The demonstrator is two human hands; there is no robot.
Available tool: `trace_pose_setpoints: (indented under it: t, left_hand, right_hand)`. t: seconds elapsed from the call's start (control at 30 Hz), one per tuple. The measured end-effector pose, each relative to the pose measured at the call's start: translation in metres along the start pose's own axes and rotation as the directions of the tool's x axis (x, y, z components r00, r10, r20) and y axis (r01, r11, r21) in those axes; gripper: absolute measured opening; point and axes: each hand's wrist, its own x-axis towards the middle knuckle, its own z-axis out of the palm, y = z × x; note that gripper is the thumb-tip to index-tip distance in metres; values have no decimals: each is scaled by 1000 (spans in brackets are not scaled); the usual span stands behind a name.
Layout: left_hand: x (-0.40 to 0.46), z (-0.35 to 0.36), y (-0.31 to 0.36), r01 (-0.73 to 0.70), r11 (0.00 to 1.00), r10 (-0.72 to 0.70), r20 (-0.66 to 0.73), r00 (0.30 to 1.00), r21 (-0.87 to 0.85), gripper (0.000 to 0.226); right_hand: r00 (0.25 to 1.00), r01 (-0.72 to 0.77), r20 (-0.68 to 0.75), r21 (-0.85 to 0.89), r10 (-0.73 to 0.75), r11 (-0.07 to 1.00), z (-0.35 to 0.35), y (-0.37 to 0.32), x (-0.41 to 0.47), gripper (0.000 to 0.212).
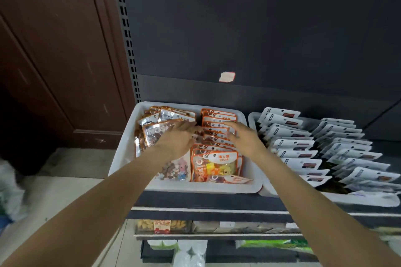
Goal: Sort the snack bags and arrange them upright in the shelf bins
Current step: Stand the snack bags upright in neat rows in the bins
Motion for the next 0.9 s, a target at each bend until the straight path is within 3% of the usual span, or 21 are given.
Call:
trace_pose_setpoints:
  t: [0.1,0.17,0.33,0.57,0.7,0.8,0.87,0.9]
  left_hand:
    - [4,9,-5,-22,982,-1,120,993,186,48]
    - [1,11,-15,18,952,-50,98,994,307,51]
    - [-12,3,-28,95,956,-121,78,990,278,65]
    - [30,-3,-5,168,983,-156,143,977,-80,59]
    - [47,2,1,154,945,-82,249,965,-287,48]
    - [43,7,1,70,944,26,285,958,-322,37]
    - [42,9,-1,86,940,6,266,964,-331,41]
    - [42,10,-1,120,932,-30,256,966,-342,44]
  right_hand:
    - [979,-9,203,35,1,999,18,-1,27,49]
    - [957,-11,290,-51,26,999,24,2,38,57]
    - [966,29,255,-247,36,968,21,16,46,63]
    - [978,-19,200,-200,60,980,20,17,53,40]
    - [989,-1,145,-224,34,975,11,15,44,13]
    - [978,32,209,-91,-13,995,0,26,36,17]
    - [985,3,170,77,-16,997,-5,31,39,30]
    - [993,6,113,79,-15,997,-5,33,44,37]
